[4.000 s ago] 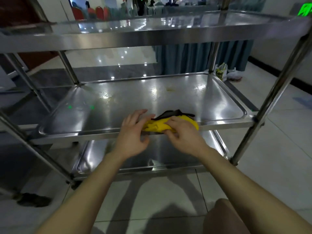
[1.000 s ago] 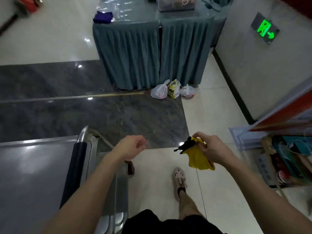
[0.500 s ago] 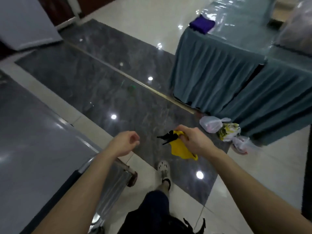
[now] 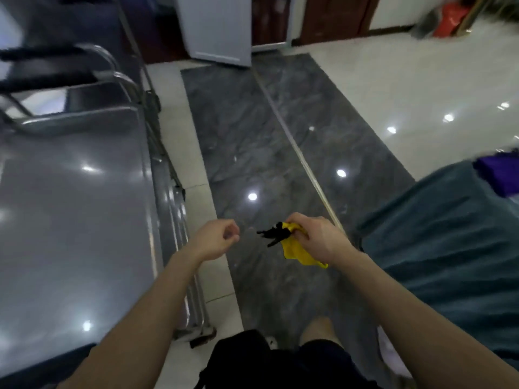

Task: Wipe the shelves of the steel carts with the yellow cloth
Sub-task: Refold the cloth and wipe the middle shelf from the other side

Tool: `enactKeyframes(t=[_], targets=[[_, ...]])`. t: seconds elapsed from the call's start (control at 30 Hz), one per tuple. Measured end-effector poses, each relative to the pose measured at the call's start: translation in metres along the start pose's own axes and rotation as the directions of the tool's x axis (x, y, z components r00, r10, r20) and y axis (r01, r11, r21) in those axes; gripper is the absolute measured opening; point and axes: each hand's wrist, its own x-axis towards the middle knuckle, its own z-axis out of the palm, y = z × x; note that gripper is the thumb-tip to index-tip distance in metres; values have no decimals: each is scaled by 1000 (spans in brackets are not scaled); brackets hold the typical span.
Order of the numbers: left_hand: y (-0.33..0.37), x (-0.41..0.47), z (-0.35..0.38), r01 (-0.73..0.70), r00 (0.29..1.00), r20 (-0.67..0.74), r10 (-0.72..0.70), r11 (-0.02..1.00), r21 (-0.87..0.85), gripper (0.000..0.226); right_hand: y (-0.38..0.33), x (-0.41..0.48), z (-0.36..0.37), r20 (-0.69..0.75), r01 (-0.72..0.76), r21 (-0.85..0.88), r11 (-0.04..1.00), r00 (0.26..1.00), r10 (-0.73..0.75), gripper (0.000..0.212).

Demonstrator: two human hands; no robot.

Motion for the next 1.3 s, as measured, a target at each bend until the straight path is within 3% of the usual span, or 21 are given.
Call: enactKeyframes(t=[0.17, 0.27, 0.37, 0.47, 0.53, 0.67, 0.73, 0.83, 0.9, 0.97, 1.07, 1.13, 1.23, 1.3], targets=[[-30, -4, -8, 288, 946, -111, -304, 948, -138, 28, -1, 117, 0, 255, 233, 4, 973, 940, -226, 22], [-37, -27, 1, 448, 824, -225, -520, 841, -304, 21, -15, 175, 11, 391, 427, 43, 903, 825, -409, 18], [-27, -58, 26, 567, 674, -223, -704, 686, -456, 20, -38, 211, 25, 485, 564, 104, 819, 690, -537, 17], [-11, -81, 57, 651, 546, -169, -821, 542, -531, 40, -68, 225, 46, 592, 664, 137, 735, 540, -598, 15], [2, -87, 80, 591, 504, -147, -851, 464, -660, 61, -84, 223, 63, 641, 713, 179, 678, 438, -630, 15], [16, -73, 109, 594, 381, -241, -892, 436, -676, 114, -106, 211, 94, 670, 803, 232, 548, 276, -689, 24], [14, -67, 117, 624, 316, -304, -899, 438, -646, 109, -111, 207, 105, 680, 821, 280, 498, 197, -706, 27], [11, -66, 124, 661, 290, -308, -906, 422, -621, 60, -117, 211, 113, 685, 829, 338, 445, 107, -721, 28], [14, -68, 129, 635, 212, -273, -938, 345, -691, 34, -117, 220, 116, 706, 821, 339, 459, 100, -701, 29], [16, -67, 134, 585, 138, -197, -971, 241, -775, 27, -117, 236, 123, 728, 800, 327, 503, 126, -674, 29], [15, -57, 142, 498, 78, -122, -989, 145, -855, 24, -120, 260, 139, 733, 785, 346, 514, 116, -670, 21], [12, -47, 144, 448, -1, -76, -997, 68, -891, 20, -121, 277, 155, 732, 781, 368, 504, 91, -675, 18], [9, -27, 147, 396, -121, -32, -992, -18, -918, 39, -120, 305, 180, 730, 764, 379, 522, 99, -676, 16], [6, -12, 151, 326, -165, -28, -986, -28, -945, 39, -116, 323, 193, 732, 749, 388, 537, 104, -674, 17]])
